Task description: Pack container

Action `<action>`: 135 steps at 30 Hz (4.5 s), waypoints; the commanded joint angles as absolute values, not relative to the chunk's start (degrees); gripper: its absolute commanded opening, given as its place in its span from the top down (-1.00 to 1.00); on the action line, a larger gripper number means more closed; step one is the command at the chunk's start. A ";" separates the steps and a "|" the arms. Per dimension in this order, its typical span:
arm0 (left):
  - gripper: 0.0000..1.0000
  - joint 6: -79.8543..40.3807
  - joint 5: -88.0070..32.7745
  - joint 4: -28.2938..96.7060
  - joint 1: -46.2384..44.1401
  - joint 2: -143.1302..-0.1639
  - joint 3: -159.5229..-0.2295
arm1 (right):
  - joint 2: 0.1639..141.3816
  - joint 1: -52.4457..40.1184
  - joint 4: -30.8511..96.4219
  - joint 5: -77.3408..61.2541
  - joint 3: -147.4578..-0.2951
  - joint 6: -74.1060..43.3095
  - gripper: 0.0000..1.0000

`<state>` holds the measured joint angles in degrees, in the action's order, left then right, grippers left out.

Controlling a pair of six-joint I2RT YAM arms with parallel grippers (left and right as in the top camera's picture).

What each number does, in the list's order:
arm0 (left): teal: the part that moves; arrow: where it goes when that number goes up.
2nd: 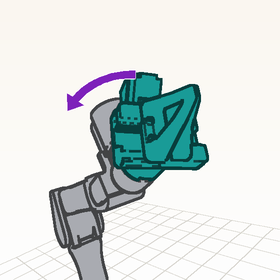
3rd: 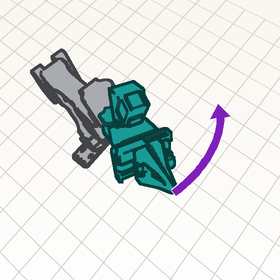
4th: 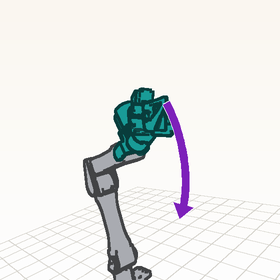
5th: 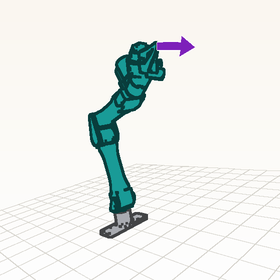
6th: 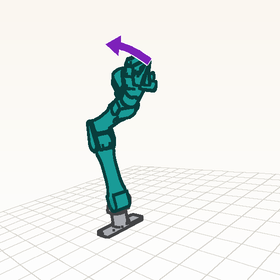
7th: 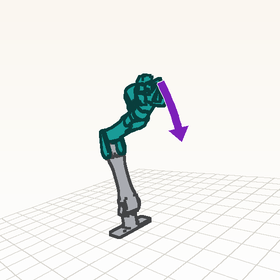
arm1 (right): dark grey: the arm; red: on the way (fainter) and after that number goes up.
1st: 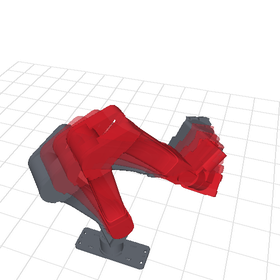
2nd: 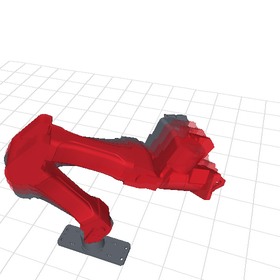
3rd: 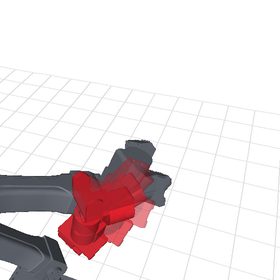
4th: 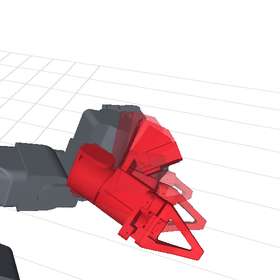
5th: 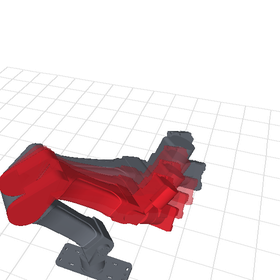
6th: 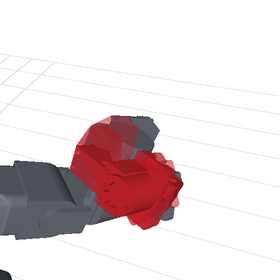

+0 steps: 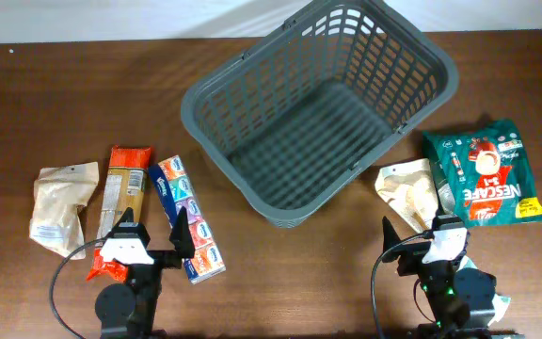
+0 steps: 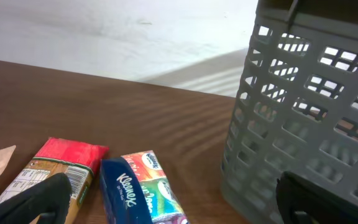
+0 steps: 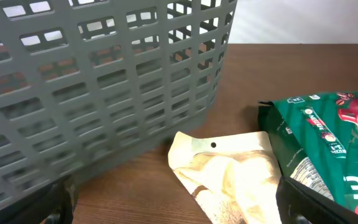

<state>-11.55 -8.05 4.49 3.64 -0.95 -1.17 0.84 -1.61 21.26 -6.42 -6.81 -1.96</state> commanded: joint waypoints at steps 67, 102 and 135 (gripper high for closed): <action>-0.99 -10.63 -14.09 4.12 3.42 -0.34 -1.63 | 1.61 -1.87 22.96 -14.74 -7.84 -9.17 -0.98; -0.99 -4.21 -18.48 63.07 3.40 -42.76 -99.18 | 47.94 -1.87 84.29 -17.76 -107.09 2.13 -0.98; 0.97 -4.56 -44.03 72.31 2.98 -49.19 -86.74 | 67.40 -1.87 82.70 8.14 -107.11 -15.77 0.94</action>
<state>-6.50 -30.70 71.64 3.64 -48.75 -87.33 64.99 -1.61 82.52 6.85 -106.98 -14.76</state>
